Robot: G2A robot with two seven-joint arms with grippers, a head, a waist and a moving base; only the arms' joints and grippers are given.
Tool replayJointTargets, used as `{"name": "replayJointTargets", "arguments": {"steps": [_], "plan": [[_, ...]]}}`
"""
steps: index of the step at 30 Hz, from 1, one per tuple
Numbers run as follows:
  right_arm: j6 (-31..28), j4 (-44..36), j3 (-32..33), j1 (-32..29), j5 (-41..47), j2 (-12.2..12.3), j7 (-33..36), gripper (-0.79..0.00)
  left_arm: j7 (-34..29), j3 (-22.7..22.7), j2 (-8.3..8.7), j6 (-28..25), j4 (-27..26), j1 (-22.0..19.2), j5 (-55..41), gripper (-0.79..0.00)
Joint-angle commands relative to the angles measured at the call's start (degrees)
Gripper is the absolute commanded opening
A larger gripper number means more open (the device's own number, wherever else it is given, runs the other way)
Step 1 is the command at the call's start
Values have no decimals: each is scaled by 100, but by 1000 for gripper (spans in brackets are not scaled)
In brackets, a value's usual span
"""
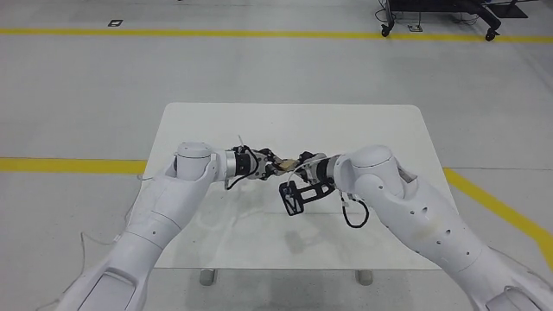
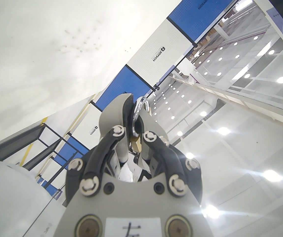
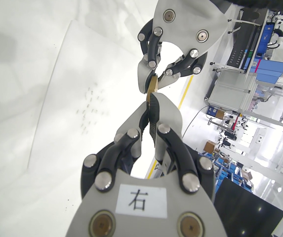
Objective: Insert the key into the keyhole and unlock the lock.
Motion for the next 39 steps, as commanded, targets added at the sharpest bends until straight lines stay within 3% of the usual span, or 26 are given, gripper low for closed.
{"name": "replayJointTargets", "arguments": {"steps": [1, 2, 4, 5, 16, 20, 23, 29, 32, 34, 39], "plan": [[42, 6, 67, -19, 71, 3, -15, -268, 10, -2, 1, 3, 10, -6, -5, -785], [56, -6, 111, -37, 108, 8, -19, -132, 13, -6, 1, -3, 17, -10, -12, -785], [80, -58, 208, -82, 158, 21, 15, -18, 17, -8, 1, -15, 31, -17, -23, -785], [90, -98, 264, -112, 192, 29, 34, 0, 23, -10, 1, -23, 38, -21, -26, -785], [54, -240, 509, -231, 360, 65, 137, 0, 241, -41, 11, -261, 2, -19, 85, -785], [54, -240, 509, -231, 360, 65, 137, 0, 490, -92, 21, -783, -170, 45, 259, -785], [668, -120, 750, -401, 765, 64, -319, 0, 607, -208, 34, -1285, -328, 155, 261, -785], [2317, 370, 1265, -1153, 1717, 70, -1993, 0, 681, -591, 81, -2103, -575, 411, 20, -785], [2678, 586, 1306, -1362, 1880, 57, -2324, -120, 680, -684, 103, -2295, -673, 517, 41, -785], [2713, 700, 1278, -1407, 1938, 46, -2434, -160, 679, -711, 112, -2276, -713, 551, 65, -785], [2834, 918, 1234, -1425, 2017, 15, -2683, -348, 659, -720, 125, -2386, -830, 627, 212, -785]]}}
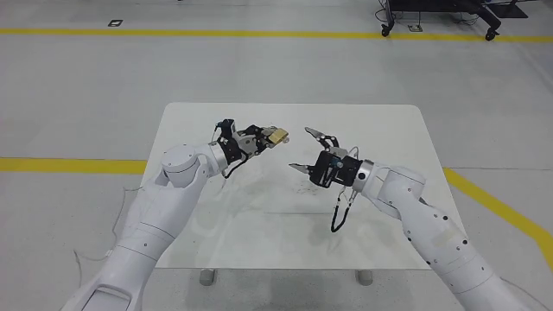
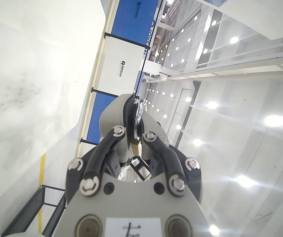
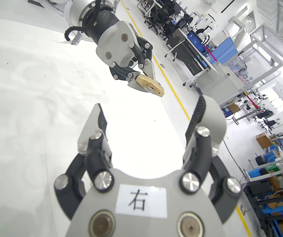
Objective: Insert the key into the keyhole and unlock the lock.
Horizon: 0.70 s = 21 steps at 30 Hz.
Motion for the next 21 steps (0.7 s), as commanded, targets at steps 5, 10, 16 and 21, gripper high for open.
{"name": "replayJointTargets", "arguments": {"steps": [5, 10, 16, 21], "plan": [[119, 12, -150, 43, -273, -36, 191, -413, -28, 18, 3, 150, 8, -1, 86, -785], [240, -47, -198, 69, -394, -62, 235, -400, -64, 39, -5, 164, 15, -6, 114, -785], [242, 18, -281, 168, -375, -108, 244, -413, -124, 76, -8, 211, 20, -25, 212, -785], [197, 67, -372, 243, -381, -145, 264, -453, -163, 79, -10, 243, 34, -38, 236, -785]]}}
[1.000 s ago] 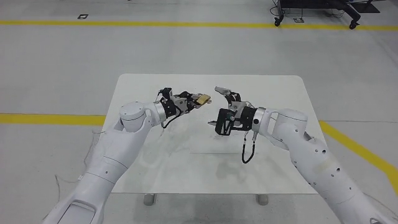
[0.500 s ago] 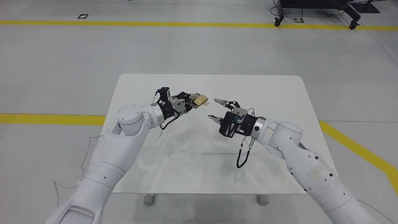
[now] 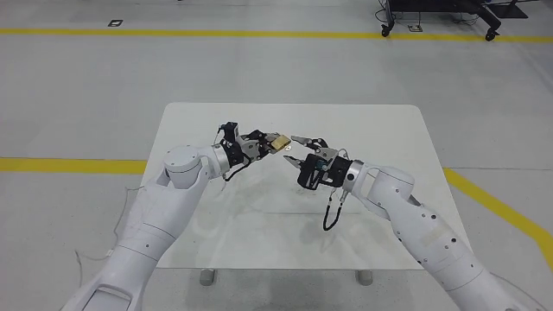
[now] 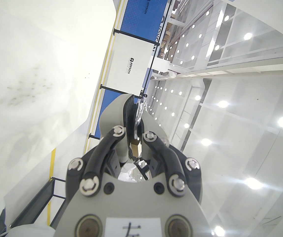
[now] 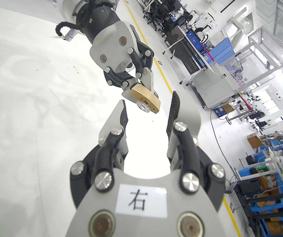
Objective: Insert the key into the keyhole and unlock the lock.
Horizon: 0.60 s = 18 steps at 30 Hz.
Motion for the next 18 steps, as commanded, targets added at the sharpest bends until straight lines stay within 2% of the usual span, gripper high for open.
{"name": "replayJointTargets", "arguments": {"steps": [1, 7, 12, 18], "plan": [[-8, 29, -22, 20, 10, -12, 8, -459, -5, -1, -1, 3, 2, -2, 4, -785], [-19, 116, -43, 59, 14, -39, 32, -517, -43, 13, -2, 2, -7, -6, 68, -785], [-50, 133, -44, 60, 24, -54, 74, -779, -59, 21, -4, 11, -10, -8, 108, -785], [-61, 153, -28, 46, 104, -73, 89, -785, -78, 26, -4, -4, -19, -10, 163, -785]]}}
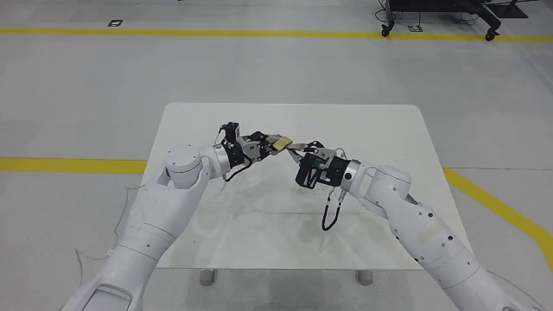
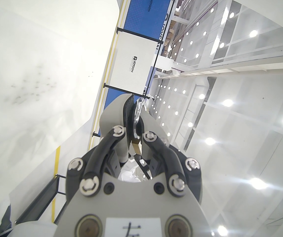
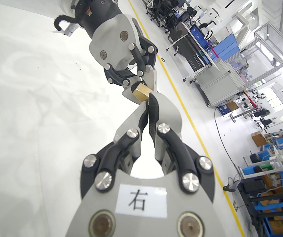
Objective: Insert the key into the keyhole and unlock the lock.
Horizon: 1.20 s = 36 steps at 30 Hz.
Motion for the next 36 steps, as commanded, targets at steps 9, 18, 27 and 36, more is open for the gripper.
{"name": "replayJointTargets", "arguments": {"steps": [9, 18, 27, 36], "plan": [[-92, 311, 151, -71, 964, -57, -243, -785, 543, 67, 31, -648, -254, 112, 909, -785], [-296, 504, 256, -95, 1334, -75, -503, -785, 841, -4, 35, -1022, -472, 301, 1111, -785], [-336, 510, 237, -75, 1188, -91, -548, -714, 719, -122, 11, -886, -456, 333, 686, -785], [-493, 593, 302, -74, 1191, -87, -590, -129, 771, -231, -4, -869, -426, 331, 498, -785]]}}
